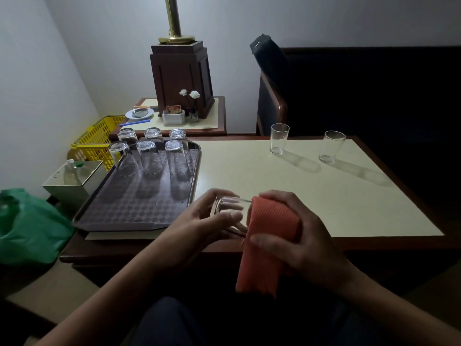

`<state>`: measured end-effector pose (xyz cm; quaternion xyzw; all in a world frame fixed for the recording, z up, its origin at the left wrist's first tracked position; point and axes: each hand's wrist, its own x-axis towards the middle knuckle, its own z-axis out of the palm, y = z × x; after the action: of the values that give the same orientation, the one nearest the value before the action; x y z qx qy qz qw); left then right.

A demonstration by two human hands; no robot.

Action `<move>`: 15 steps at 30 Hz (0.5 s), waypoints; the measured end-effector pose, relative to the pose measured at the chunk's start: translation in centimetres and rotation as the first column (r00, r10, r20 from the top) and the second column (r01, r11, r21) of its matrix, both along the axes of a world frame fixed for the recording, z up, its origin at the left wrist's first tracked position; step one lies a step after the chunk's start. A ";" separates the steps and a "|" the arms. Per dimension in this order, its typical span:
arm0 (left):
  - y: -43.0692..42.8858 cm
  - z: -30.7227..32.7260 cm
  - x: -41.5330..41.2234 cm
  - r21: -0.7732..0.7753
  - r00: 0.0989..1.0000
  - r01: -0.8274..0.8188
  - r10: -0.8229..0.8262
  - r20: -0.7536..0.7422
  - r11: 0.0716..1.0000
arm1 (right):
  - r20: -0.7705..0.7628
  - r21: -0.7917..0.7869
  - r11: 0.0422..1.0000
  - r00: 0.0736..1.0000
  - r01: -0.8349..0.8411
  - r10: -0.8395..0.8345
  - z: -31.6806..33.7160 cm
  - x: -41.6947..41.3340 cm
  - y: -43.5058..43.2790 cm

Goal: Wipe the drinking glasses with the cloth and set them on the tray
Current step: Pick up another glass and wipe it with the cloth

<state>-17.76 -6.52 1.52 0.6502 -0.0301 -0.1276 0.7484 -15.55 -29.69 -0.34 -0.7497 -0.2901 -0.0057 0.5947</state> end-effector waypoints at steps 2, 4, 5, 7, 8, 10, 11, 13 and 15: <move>0.1 -0.1 0.1 -0.006 0.997 -0.015 0.015 0.075 1.000 | -0.415 0.210 0.976 0.898 -0.060 0.144 -0.1 0.2 0.4; -0.4 -0.4 0.4 -0.009 0.991 -0.122 0.123 0.046 0.992 | -0.409 0.145 0.985 0.900 -0.097 0.149 0.2 -0.4 0.7; -0.6 -0.6 0.5 -0.006 0.981 -0.193 0.193 -0.006 0.981 | -0.178 -0.028 0.995 0.980 -0.096 0.090 0.1 -0.6 0.6; -0.6 -1.1 0.9 -0.009 0.940 -0.292 0.285 -0.188 0.956 | 0.439 -0.351 0.933 0.894 0.077 0.091 -0.3 -0.5 0.6; -0.6 -1.5 0.9 -0.056 0.917 -0.295 0.266 -0.298 0.954 | 0.609 -0.402 0.907 0.777 0.128 0.160 -0.8 -0.3 0.7; -0.8 -2.0 0.8 -0.225 0.884 -0.301 0.182 -0.431 0.927 | 0.631 -0.411 0.904 0.753 0.119 0.187 -1.5 0.1 0.7; -1.1 -2.1 0.7 -0.291 0.871 -0.337 0.179 -0.458 0.896 | 0.554 -0.369 0.925 0.821 0.094 0.138 -1.6 0.1 0.7; -1.6 -2.4 0.6 -0.335 0.848 -0.422 0.237 -0.473 0.842 | 0.183 -0.188 0.981 0.983 0.038 -0.003 -0.9 -0.8 1.0; -1.5 -2.6 0.7 -0.318 0.859 -0.438 0.288 -0.423 0.841 | -0.334 0.108 0.993 0.939 -0.045 0.079 0.1 -1.6 1.5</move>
<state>-17.02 -8.04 -1.12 0.4410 0.2069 -0.0885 0.8689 -17.19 -28.17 -0.25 -0.6999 -0.2068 0.1275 0.6717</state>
